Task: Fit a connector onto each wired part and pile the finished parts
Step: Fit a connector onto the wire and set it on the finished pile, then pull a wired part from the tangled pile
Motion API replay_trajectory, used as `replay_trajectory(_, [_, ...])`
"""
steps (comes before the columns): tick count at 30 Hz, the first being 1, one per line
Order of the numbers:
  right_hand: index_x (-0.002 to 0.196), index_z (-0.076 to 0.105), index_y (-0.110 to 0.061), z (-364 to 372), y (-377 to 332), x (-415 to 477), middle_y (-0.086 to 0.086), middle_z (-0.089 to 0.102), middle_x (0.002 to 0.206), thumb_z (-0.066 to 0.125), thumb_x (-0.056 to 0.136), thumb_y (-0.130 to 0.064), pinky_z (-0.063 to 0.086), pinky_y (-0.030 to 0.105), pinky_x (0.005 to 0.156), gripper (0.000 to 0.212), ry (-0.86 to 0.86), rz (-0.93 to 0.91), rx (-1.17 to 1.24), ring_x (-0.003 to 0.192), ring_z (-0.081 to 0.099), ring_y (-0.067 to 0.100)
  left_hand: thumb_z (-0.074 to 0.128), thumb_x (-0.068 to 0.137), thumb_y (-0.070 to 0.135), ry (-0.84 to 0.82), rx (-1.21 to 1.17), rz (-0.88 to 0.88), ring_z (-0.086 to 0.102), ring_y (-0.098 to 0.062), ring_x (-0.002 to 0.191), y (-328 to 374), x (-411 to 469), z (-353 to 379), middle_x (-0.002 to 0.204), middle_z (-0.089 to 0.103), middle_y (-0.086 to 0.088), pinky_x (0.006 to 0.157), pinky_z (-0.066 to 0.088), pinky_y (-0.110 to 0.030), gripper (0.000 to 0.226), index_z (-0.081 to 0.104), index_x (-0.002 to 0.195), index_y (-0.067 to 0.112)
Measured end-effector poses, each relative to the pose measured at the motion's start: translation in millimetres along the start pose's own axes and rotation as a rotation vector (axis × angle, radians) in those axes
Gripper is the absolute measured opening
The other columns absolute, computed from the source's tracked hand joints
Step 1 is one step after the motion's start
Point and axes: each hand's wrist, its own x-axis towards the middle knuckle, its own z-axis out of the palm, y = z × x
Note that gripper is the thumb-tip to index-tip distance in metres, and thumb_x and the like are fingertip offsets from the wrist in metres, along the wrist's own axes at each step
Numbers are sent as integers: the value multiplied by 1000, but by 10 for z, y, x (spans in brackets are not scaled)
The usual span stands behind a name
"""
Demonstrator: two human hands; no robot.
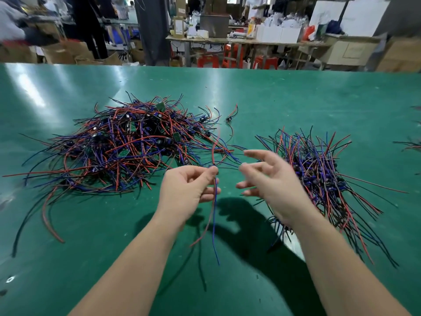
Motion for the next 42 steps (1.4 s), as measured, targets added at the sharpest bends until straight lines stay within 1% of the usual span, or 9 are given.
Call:
replay_trajectory(3, [92,70,-27,203,32,-85,4,72,89,78,76,-14,56,33,59,22,-37,-155,-223,65,63,21,55,94,8,-164,50,56,70,-20,57,-37,-75,63,71,73,0,48,54,-22,17,68,84,11])
replay_trajectory(8, [85,72,-19,54,-91,-36,-3,73,72,73,79,-3,53,20,57,17,124,-205,-68,61,65,11,54,95,12,-279,38,10,71,-17,68,3,-23,-10,87,75,2,57,56,-23,17,71,93,15])
replay_trajectory(13, [85,74,-21,-522,-185,56,-11,69,64,71,78,-15,50,21,64,10,491,-173,-504,59,62,4,63,86,9,175,572,302,62,-4,92,-61,160,-190,106,63,6,85,51,-24,19,72,91,25])
replay_trajectory(16, [91,75,-19,-754,-141,65,-4,70,78,69,82,-25,36,21,66,12,380,60,-1023,64,55,9,62,83,10,420,750,361,47,-19,118,-43,216,-356,125,51,-3,102,34,-28,23,71,101,23])
replay_trajectory(22, [100,73,-18,-638,-151,63,-6,65,83,64,85,-23,35,21,77,18,446,-53,-1027,81,53,13,57,85,16,488,1189,110,13,-27,142,-98,283,-538,156,20,-11,113,13,-44,22,65,104,25])
replay_trajectory(25, [94,73,-21,-539,-144,54,-13,62,77,63,85,-22,34,21,72,13,406,-81,-984,70,55,5,51,90,11,383,1263,-52,32,-32,129,-127,313,-603,144,35,-12,105,30,-41,29,62,116,17])
replay_trajectory(30, [92,73,-22,-479,-130,45,-20,62,76,63,86,-20,36,20,65,12,383,-110,-893,71,52,-8,53,93,14,460,1178,46,58,-27,102,-74,329,-671,106,68,0,92,38,-38,26,63,114,27])
replay_trajectory(38, [89,74,-21,-450,-118,45,-11,66,74,61,86,-17,40,17,59,14,379,-119,-821,67,57,1,60,86,17,308,1280,23,56,-27,112,-99,334,-667,117,66,-4,94,47,-39,34,63,120,21])
replay_trajectory(42, [88,73,-22,-449,-108,47,-13,65,71,62,86,-17,37,14,56,12,381,-121,-812,63,56,-2,65,87,15,536,1137,317,63,-27,92,29,258,-636,98,72,-2,87,45,-37,17,74,100,22])
